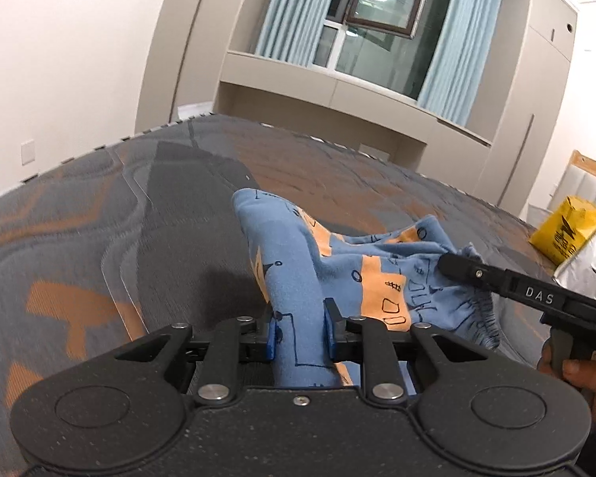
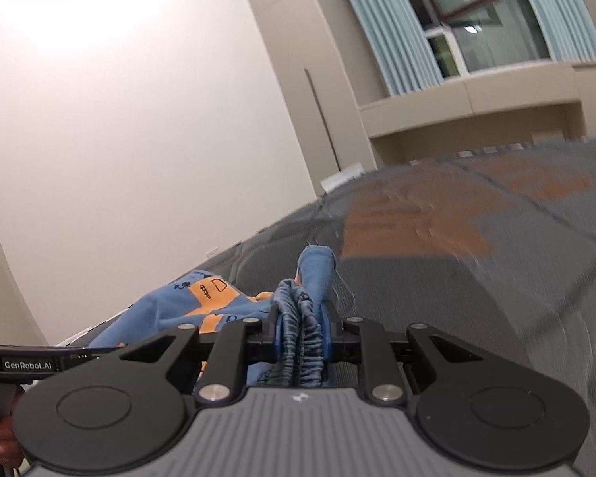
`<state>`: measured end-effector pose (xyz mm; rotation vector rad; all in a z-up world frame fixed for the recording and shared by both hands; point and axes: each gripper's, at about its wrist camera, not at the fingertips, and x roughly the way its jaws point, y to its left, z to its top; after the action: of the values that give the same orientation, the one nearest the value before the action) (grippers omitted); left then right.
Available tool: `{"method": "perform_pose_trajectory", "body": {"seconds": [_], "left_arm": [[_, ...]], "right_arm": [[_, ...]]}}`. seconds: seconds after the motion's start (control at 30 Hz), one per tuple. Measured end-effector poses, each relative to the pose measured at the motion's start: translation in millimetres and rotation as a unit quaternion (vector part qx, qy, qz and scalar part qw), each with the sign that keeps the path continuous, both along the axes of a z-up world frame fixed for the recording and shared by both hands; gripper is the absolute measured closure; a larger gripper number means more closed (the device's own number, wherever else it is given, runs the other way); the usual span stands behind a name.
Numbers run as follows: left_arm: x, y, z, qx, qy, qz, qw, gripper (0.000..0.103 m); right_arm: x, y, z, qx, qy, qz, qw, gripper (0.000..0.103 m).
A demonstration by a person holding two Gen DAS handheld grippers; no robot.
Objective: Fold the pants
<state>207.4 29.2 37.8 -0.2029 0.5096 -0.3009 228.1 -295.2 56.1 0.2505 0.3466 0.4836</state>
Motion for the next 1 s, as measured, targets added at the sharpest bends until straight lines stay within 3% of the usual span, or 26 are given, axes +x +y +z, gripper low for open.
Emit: {"method": "perform_pose_trajectory", "body": {"seconds": [0.2, 0.5, 0.87, 1.0], "left_arm": [[39.7, 15.5, 7.1, 0.001, 0.009, 0.023, 0.9997, 0.079], [94.8, 18.8, -17.7, 0.023, 0.043, 0.042, 0.9979, 0.079], [99.1, 21.3, -30.2, 0.019, 0.055, 0.044, 0.9973, 0.078], [99.2, 21.0, -31.1, 0.017, 0.062, 0.048, 0.9968, 0.073]], "right_arm": [[38.5, 25.1, 9.7, -0.012, -0.010, 0.008, 1.000, 0.082], [88.6, 46.3, -20.4, -0.017, 0.013, -0.002, 1.000, 0.082], [101.6, 34.7, -41.6, -0.003, 0.051, -0.001, 0.999, 0.080], [102.8, 36.0, -43.3, -0.008, 0.053, -0.010, 0.999, 0.068]]}}
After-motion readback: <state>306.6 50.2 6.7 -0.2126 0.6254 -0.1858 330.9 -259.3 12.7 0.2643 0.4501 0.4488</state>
